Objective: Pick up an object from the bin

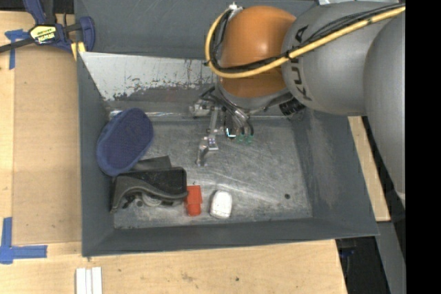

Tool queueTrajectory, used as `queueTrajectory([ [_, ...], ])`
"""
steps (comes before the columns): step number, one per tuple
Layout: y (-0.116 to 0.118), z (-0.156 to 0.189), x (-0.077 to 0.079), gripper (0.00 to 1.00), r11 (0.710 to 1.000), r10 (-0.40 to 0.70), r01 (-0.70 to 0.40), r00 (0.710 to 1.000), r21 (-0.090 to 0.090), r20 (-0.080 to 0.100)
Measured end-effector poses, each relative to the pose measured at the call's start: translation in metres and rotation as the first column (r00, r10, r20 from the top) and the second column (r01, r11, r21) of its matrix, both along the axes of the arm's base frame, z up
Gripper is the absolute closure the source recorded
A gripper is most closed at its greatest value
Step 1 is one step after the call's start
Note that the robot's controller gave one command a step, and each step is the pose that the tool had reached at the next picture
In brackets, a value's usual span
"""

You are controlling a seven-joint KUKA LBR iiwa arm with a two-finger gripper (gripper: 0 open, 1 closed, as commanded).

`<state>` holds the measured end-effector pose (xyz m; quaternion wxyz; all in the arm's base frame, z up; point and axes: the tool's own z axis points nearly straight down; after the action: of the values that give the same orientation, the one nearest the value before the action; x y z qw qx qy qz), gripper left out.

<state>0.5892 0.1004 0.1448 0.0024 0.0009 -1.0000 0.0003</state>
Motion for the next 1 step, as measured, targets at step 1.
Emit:
queueTrajectory([
  [1,0.0308,-0.0333,-0.0192,0.00,1.000,-0.016,0.016,0.999,0.000,0.029],
])
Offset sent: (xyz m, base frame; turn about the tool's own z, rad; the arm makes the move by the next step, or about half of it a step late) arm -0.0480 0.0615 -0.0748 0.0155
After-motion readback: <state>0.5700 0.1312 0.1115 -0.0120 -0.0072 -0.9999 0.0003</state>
